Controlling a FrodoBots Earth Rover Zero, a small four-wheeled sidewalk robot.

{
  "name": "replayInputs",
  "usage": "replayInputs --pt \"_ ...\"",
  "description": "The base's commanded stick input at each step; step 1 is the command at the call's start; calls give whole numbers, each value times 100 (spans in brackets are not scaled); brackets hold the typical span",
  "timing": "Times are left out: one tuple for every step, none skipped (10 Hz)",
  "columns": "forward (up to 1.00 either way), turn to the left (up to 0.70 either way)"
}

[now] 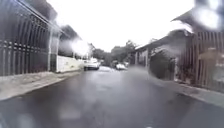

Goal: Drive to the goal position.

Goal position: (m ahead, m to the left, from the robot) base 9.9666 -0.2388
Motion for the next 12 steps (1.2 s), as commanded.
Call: replayInputs --pt "70 0" --pt "70 0" --pt "70 0" --pt "70 0" --pt "70 0" --pt "70 0" --pt "70 0" --pt "70 0" --pt "70 0" --pt "70 0" --pt "70 0" --pt "70 0"
